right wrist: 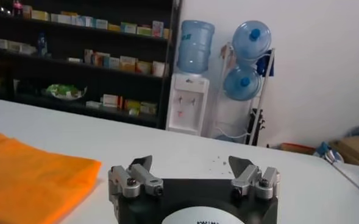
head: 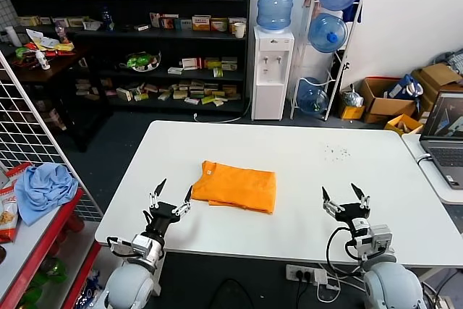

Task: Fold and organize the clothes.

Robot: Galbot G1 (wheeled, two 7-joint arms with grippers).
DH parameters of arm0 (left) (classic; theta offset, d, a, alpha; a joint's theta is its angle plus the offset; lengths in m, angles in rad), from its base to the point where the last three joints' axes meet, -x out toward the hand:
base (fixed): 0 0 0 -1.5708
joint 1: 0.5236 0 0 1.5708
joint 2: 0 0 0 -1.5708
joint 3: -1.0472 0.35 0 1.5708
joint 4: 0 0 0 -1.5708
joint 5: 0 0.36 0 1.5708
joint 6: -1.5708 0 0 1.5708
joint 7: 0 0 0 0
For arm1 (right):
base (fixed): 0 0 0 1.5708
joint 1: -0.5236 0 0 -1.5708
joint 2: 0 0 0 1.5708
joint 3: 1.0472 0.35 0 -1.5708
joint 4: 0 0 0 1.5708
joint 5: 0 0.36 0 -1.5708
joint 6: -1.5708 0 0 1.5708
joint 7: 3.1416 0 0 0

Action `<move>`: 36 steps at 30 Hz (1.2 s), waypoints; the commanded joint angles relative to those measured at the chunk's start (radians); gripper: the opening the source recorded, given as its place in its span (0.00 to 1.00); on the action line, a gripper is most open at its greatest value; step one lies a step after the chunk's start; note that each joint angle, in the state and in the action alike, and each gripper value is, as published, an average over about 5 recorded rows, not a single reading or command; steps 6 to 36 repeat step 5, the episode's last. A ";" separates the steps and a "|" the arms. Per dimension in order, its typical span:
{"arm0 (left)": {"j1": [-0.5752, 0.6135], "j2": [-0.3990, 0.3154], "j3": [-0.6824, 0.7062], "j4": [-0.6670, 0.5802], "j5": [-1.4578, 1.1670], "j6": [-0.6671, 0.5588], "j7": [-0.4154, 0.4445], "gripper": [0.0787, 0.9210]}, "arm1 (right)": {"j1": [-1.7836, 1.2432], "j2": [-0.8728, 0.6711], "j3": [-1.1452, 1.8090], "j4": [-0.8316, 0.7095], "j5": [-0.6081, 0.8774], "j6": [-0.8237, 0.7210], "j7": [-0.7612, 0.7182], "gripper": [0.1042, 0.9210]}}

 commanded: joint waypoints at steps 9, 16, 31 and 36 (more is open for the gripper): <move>0.031 -0.008 -0.025 -0.027 0.028 0.022 0.014 0.88 | -0.003 0.043 0.040 0.013 -0.017 -0.024 -0.028 0.88; 0.031 -0.008 -0.025 -0.027 0.028 0.022 0.014 0.88 | -0.003 0.043 0.040 0.013 -0.017 -0.024 -0.028 0.88; 0.031 -0.008 -0.025 -0.027 0.028 0.022 0.014 0.88 | -0.003 0.043 0.040 0.013 -0.017 -0.024 -0.028 0.88; 0.031 -0.008 -0.025 -0.027 0.028 0.022 0.014 0.88 | -0.003 0.043 0.040 0.013 -0.017 -0.024 -0.028 0.88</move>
